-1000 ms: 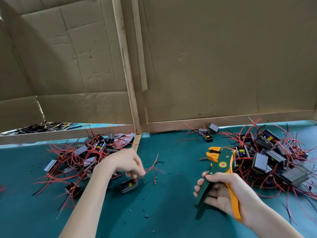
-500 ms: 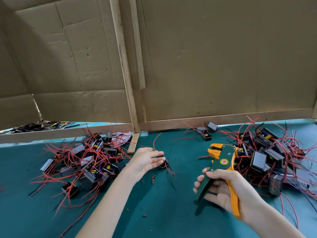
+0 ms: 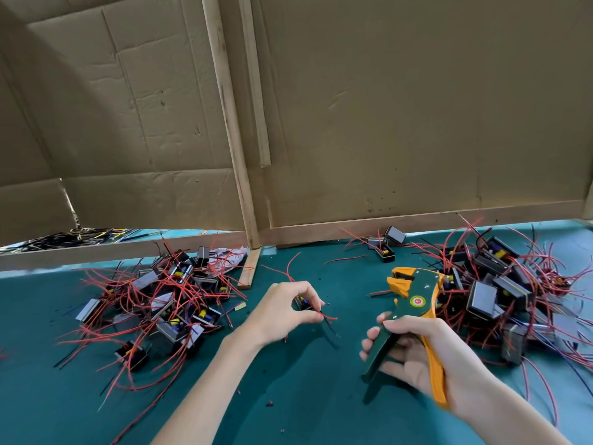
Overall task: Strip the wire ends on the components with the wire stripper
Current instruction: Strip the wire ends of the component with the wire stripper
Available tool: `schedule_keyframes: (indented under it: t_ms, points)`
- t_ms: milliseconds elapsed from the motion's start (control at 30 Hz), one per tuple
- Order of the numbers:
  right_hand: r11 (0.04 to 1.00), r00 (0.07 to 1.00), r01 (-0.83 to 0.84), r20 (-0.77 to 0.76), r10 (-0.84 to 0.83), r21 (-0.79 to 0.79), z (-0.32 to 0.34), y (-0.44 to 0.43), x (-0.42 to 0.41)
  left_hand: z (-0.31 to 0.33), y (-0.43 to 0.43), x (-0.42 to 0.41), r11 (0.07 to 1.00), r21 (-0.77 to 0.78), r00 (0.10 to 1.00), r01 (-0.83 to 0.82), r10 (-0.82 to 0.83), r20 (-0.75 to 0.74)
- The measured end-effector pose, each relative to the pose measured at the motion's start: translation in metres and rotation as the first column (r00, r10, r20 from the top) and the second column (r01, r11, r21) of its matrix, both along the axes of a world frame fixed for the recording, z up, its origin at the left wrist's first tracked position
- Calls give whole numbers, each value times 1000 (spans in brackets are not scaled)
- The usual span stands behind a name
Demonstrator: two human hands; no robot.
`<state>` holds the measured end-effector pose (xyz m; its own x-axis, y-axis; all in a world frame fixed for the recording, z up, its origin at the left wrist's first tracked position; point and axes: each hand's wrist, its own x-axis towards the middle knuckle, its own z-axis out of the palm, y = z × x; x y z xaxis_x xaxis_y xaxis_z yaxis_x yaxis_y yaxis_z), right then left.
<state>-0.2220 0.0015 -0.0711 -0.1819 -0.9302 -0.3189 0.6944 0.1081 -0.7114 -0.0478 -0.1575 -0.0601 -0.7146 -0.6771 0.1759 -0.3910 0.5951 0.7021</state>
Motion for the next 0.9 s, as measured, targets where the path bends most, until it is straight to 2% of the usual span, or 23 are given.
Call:
schedule_keyframes:
  t_ms: [133, 233, 467, 733, 900]
  points:
    - [1000, 1000, 1, 1, -1, -2, -2, 0, 0, 0, 3, -2, 999, -30, 998, -17, 15, -57]
    - [1000, 1000, -4, 4, 4, -8, -3, 0, 0, 0, 6, -6, 999, -38, 987, -35, 29, -159]
    - [995, 997, -60, -45, 57, -83, 1, 2, 5, 21, 13, -9, 984, 178, 889, 19, 65, -453]
    - [979, 983, -146, -135, 127, -140, 6, 4, 11, 40, 26, -11, 952, 290, 825, 101, 83, -559]
    - [972, 976, -179, -148, 157, -152, 9, 6, 13, 45, 31, -13, 927, 339, 830, 159, 60, -554]
